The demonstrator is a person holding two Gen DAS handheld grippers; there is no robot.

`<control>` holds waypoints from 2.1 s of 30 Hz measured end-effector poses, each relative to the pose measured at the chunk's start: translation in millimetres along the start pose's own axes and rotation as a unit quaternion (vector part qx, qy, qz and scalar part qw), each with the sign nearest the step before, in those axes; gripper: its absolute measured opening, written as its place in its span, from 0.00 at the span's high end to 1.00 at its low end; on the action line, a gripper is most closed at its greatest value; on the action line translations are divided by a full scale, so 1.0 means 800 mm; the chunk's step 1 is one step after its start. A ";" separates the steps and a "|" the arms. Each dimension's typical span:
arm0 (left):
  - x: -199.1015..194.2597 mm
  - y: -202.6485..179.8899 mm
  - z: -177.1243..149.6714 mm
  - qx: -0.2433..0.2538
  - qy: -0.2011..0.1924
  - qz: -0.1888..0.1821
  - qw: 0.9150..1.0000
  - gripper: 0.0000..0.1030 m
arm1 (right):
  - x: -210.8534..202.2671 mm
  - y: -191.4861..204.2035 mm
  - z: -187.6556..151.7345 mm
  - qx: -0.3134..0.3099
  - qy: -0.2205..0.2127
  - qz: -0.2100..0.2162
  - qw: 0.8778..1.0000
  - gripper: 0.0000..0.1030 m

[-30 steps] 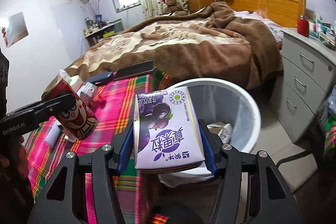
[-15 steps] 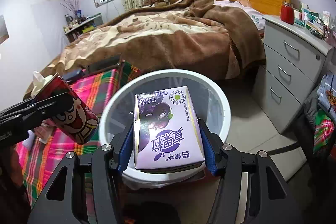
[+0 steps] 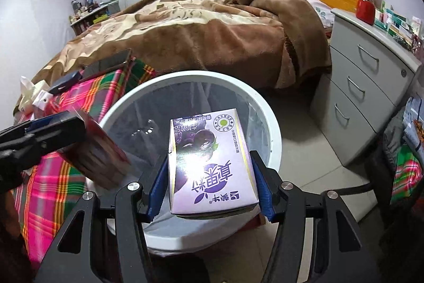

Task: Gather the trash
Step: 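Carry the juice box and red can over the white bin and open both tools, then move both empty tools back from the bin over the plaid cloth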

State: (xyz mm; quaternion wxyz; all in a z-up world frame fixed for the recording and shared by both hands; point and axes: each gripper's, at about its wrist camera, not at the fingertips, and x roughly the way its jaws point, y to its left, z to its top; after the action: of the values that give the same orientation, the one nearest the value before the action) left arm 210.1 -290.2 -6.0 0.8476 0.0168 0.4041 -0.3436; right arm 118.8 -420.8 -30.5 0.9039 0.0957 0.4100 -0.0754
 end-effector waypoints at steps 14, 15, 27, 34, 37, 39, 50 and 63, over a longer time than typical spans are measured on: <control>-0.026 0.011 -0.008 -0.009 -0.012 0.012 1.000 0.39 | -0.023 -0.005 -0.004 0.019 -0.020 0.005 1.000 0.38; -0.030 0.013 -0.009 -0.010 -0.013 0.013 1.000 0.39 | -0.025 -0.004 -0.005 0.021 -0.022 0.006 1.000 0.38; -0.087 0.035 -0.036 -0.027 -0.039 0.036 0.998 0.39 | -0.038 0.031 -0.009 0.012 -0.037 0.022 0.999 0.38; -0.133 0.060 -0.058 -0.040 -0.068 0.072 0.994 0.39 | -0.052 0.064 -0.012 -0.001 -0.059 0.045 0.997 0.38; -0.154 0.077 -0.069 -0.053 -0.076 0.083 0.992 0.39 | -0.052 0.082 -0.014 -0.010 -0.061 0.056 0.997 0.38; -0.166 0.087 -0.077 -0.055 -0.077 0.105 0.990 0.39 | -0.051 0.094 -0.015 -0.019 -0.061 0.065 0.996 0.38; -0.222 0.154 -0.123 -0.100 -0.095 0.164 0.977 0.39 | -0.046 0.159 -0.025 -0.053 -0.055 0.107 0.991 0.38; -0.256 0.247 -0.175 -0.168 -0.077 0.216 0.959 0.38 | -0.037 0.238 -0.038 -0.100 -0.037 0.139 0.985 0.38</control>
State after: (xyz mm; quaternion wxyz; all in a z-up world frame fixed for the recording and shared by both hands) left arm 144.3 19.8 -7.0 0.9208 -0.0659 0.3762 -0.0794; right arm 118.8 -227.0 -6.8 0.9251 0.0575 0.3645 0.0890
